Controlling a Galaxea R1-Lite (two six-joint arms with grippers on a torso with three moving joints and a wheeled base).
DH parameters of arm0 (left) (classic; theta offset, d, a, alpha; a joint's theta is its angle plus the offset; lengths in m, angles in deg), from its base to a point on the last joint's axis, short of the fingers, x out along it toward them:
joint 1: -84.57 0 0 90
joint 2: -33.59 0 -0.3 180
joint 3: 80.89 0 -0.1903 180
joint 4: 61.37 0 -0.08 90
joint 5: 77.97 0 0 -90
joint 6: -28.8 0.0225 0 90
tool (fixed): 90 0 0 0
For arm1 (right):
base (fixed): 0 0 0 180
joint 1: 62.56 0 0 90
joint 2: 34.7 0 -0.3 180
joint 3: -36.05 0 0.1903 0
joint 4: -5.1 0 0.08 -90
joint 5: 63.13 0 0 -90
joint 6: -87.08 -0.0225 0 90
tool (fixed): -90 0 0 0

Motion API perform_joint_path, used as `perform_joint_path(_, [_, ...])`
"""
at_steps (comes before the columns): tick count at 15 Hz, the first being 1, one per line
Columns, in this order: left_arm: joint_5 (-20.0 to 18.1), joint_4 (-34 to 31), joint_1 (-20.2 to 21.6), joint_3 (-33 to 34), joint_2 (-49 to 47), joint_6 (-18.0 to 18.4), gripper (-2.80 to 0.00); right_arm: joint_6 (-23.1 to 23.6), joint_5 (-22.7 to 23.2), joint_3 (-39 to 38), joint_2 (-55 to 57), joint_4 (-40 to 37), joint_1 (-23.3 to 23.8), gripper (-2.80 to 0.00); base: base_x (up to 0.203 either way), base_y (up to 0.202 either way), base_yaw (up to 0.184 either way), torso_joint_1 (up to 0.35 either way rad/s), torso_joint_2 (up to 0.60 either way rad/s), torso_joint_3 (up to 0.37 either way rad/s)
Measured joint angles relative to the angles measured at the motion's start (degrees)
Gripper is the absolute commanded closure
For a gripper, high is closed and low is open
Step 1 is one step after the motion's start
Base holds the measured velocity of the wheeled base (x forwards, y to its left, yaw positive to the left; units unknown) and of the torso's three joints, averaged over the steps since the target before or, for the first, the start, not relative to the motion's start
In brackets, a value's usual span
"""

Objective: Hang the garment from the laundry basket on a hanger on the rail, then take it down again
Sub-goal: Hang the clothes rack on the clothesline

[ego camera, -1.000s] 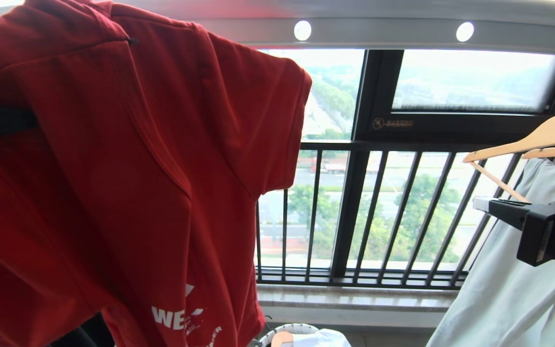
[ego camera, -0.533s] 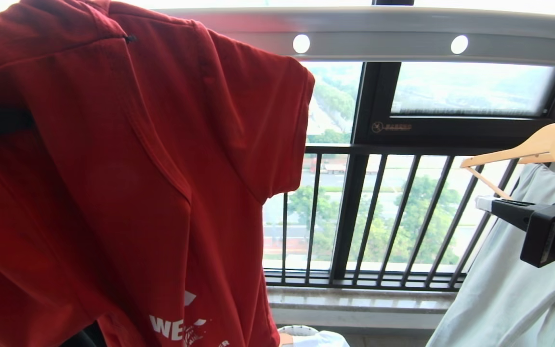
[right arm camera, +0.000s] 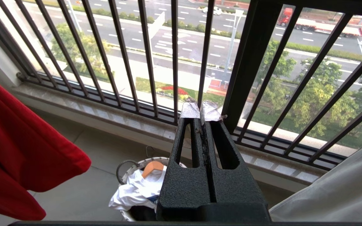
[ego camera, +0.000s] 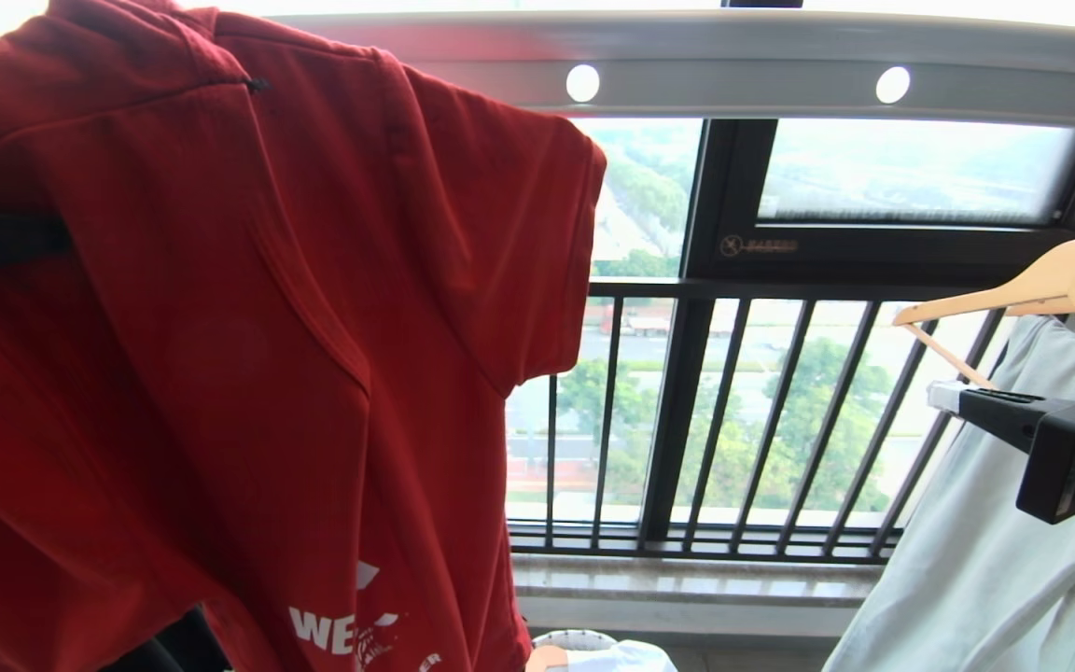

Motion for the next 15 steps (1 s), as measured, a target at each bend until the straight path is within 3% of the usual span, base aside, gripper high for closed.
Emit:
perform_joint_path(8, [4.0, 1.0, 0.1, 1.4, -3.3, 1.5, 0.00, 0.1, 0.0, -0.5, -1.3, -0.6, -0.4, 0.00, 0.000, 0.000, 0.000, 0.000, 0.00, 0.000])
perform_joint_path(11, [7.6, 1.0, 0.4, 4.8, -3.9, 1.6, 0.00, 0.1, 0.0, -1.3, -1.5, -0.7, -0.4, 0.00, 0.000, 0.000, 0.000, 0.000, 0.00, 0.000])
perform_joint_path(15, [8.9, 1.2, 4.6, 9.1, -3.8, 1.6, 0.00, 0.1, 0.0, -2.8, -1.4, -0.5, -0.5, 0.00, 0.000, 0.000, 0.000, 0.000, 0.00, 0.000])
